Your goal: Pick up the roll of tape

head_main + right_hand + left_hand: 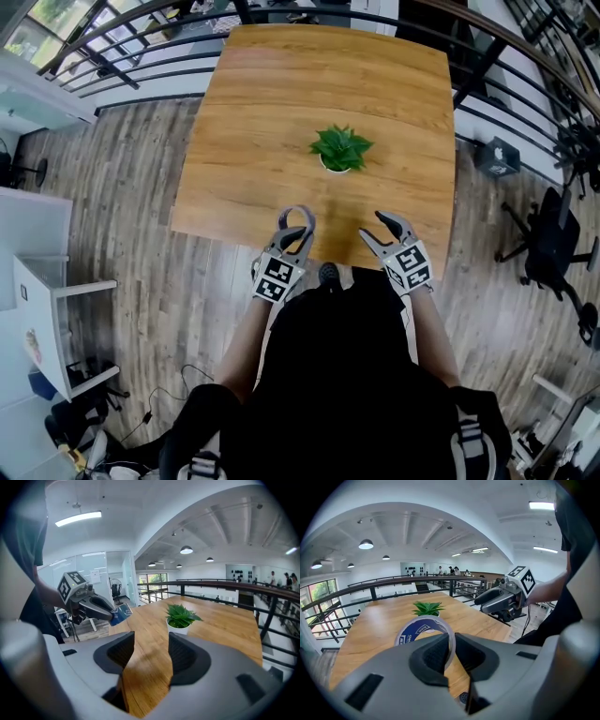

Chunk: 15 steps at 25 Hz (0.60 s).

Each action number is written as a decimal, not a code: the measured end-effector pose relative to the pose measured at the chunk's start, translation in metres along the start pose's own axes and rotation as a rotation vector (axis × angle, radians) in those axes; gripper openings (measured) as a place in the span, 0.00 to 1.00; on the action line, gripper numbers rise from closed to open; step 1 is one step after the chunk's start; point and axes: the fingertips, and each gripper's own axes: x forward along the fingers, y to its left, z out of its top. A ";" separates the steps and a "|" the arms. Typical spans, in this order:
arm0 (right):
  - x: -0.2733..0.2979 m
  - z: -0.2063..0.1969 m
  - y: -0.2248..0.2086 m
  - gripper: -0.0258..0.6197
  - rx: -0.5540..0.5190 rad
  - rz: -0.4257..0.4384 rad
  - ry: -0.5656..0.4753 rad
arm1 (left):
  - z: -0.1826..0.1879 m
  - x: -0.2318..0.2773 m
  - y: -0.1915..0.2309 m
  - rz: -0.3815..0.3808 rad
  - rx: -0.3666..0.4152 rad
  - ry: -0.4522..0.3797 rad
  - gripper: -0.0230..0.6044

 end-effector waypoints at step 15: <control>0.006 0.004 0.004 0.40 -0.008 0.017 0.001 | 0.014 -0.011 0.007 0.025 -0.019 -0.046 0.13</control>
